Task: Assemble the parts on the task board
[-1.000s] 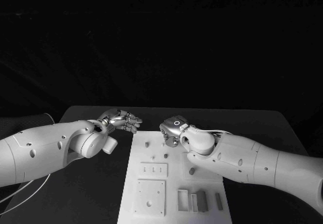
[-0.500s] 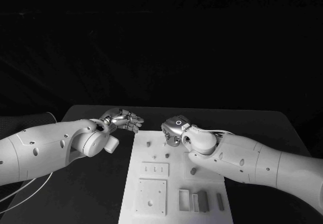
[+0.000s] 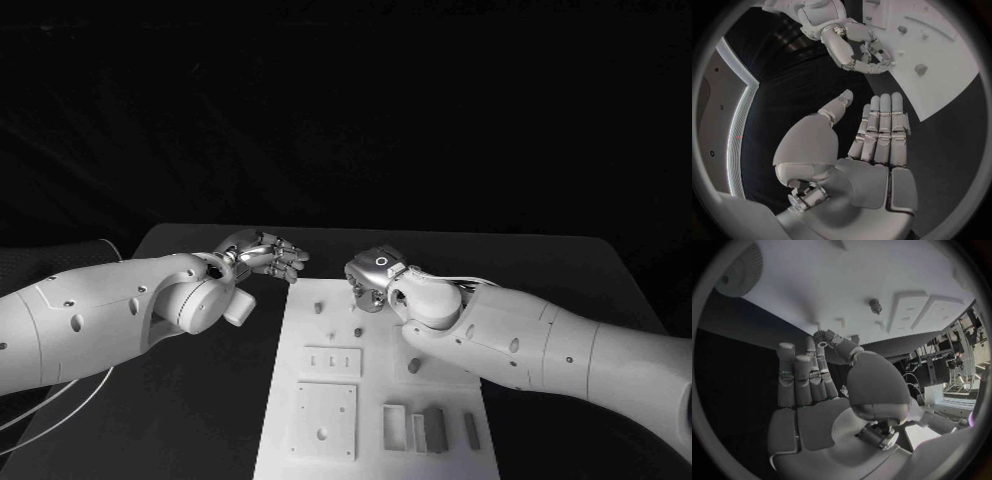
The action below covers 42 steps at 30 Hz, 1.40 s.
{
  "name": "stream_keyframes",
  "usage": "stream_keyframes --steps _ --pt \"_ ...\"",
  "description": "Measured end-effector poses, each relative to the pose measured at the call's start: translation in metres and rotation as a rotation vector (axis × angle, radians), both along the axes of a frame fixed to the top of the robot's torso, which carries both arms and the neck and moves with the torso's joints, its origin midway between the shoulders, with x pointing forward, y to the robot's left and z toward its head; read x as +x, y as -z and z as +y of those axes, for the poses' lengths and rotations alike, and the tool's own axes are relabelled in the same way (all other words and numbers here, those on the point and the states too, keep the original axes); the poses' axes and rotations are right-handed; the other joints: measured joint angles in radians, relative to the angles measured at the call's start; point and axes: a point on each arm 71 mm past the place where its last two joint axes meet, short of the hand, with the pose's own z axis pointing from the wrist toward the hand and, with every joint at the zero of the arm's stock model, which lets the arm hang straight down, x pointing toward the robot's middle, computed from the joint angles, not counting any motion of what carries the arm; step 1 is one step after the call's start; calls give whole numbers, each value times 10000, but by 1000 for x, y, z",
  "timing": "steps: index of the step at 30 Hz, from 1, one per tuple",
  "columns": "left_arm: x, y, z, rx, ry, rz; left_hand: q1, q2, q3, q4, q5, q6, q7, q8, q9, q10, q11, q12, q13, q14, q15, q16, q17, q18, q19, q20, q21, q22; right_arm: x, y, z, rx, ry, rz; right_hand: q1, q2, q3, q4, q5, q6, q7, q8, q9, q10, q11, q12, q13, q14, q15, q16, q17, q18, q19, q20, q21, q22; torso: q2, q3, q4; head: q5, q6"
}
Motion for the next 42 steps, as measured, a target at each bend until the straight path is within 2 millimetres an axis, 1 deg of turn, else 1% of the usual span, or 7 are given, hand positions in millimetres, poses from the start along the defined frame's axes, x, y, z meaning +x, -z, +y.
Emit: stream_keyframes --steps 4,16,17,19,20,27,42 --pt "0 0 0 0 3 -3 0 0 0 0 0 0 0 0 0 0 0 0 0 0 0 0 10 0 0 0 0 0 1 1 0 -19 27 27 0 0 0 0 0 0 0 0 2 -1 -1 0 2 -14 -14 0 0 -1 10 13 0 0 -1 0 -7 -7 -4" --pt "0 -1 0 1 10 -19 0 0 0 0 0 0 0 0 0 0 0 0 8 0 0 0 18 -21 -1 0 0 8 1 2 0 -59 33 166 0 0 0 0 0 -1 0 -1 8 -18 -17 -35 12 -14 -14 0 -9 -1 2 -39 0 0 -9 -1 -12 -22 -4" --pt "0 -1 -1 1 14 -19 0 0 0 0 0 0 0 0 0 0 0 0 8 0 0 0 19 30 -1 0 0 8 1 2 1 -58 19 173 0 0 0 0 0 -1 0 -1 8 -18 -17 -35 12 -14 -14 0 -9 -1 2 -39 0 0 -9 -1 -13 -22 -4" --pt "0 -1 -1 0 21 -19 0 0 0 0 0 0 0 0 0 0 0 0 8 0 0 0 19 47 -1 0 0 7 0 2 2 -53 -9 188 0 0 0 0 0 -1 -1 -2 7 -18 -18 -35 12 -14 -14 0 -8 -1 2 -39 0 0 -9 1 -12 -22 -4" --pt "0 -1 -1 0 22 -19 0 0 0 0 0 0 0 0 0 0 0 0 9 0 0 0 19 95 -1 1 0 7 0 2 3 -51 -17 193 0 0 0 0 0 -1 0 -2 7 -19 -18 -35 12 -14 -13 0 -8 0 2 -39 0 0 -9 2 -11 -22 -9" --pt "1 -2 -1 1 22 -25 0 0 0 0 0 0 0 0 0 0 0 0 16 0 0 0 29 102 -1 1 0 6 2 3 2 -61 23 211 0 0 0 0 0 -1 -1 -2 7 -16 -16 -35 10 -13 -12 0 -8 -1 2 -38 0 0 -8 2 -7 -12 -20" --pt "1 -2 -2 2 34 -35 0 0 0 0 0 0 0 0 0 0 0 0 24 0 0 -39 42 96 -1 2 0 14 2 3 3 -36 34 210 0 0 -1 -1 0 -1 -1 -23 1 1 1 -71 9 3 3 0 -17 -1 16 -22 0 0 -7 -4 0 -25 0"
